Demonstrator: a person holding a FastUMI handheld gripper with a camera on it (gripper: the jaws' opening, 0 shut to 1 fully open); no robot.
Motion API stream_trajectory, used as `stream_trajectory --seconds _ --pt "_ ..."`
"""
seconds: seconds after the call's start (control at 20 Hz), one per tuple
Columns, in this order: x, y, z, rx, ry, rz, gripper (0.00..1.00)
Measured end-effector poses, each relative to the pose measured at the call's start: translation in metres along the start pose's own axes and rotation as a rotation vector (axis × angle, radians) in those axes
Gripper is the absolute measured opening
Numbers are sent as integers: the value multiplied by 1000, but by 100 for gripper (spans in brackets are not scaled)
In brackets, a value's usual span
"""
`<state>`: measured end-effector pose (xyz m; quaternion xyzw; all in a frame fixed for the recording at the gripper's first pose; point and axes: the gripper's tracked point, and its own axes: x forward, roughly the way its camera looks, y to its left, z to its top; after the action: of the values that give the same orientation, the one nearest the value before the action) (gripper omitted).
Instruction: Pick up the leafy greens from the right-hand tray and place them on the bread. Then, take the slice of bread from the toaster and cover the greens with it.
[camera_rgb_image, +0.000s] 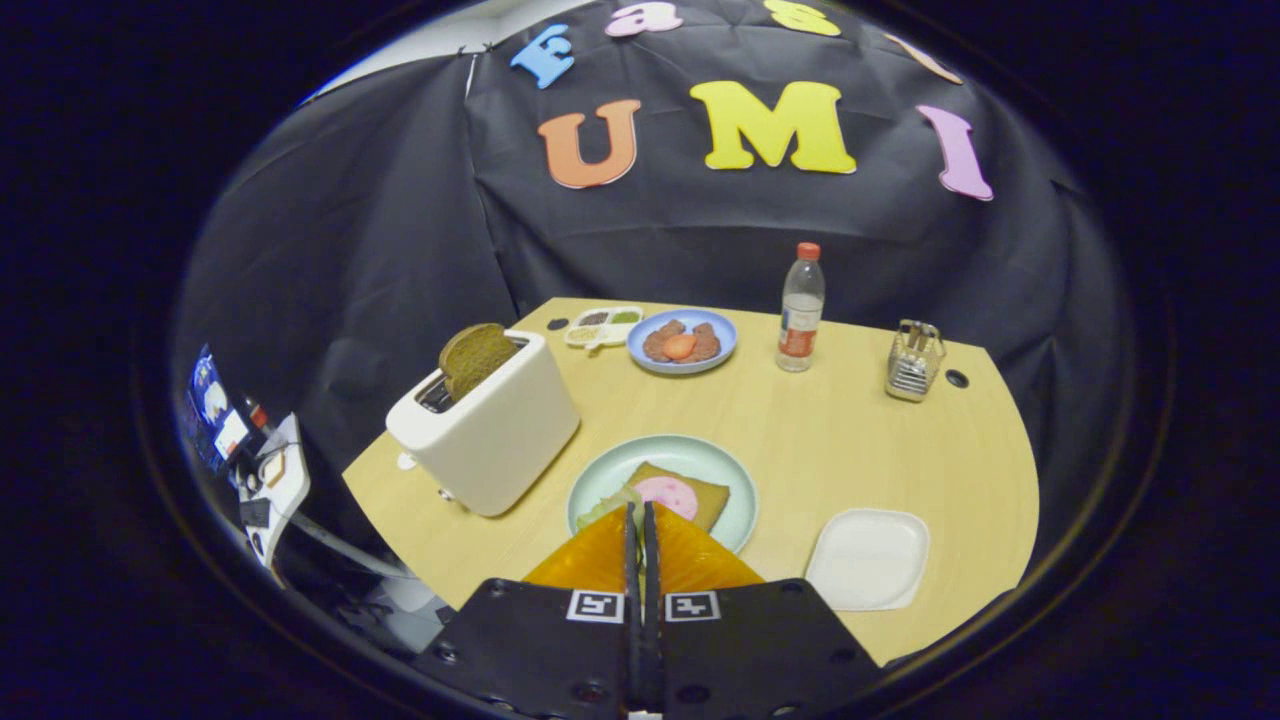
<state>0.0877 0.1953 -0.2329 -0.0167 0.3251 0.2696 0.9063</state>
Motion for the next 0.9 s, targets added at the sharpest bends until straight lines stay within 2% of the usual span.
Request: stream_trajectory --seconds 0.15,0.4,0.8,0.9 --pt "27 18 9 19 15 -17 0" --pt "76 36 17 133 85 -17 1" --pt "139 -19 12 271 171 -175 1" --pt "152 -24 8 268 186 -182 2"
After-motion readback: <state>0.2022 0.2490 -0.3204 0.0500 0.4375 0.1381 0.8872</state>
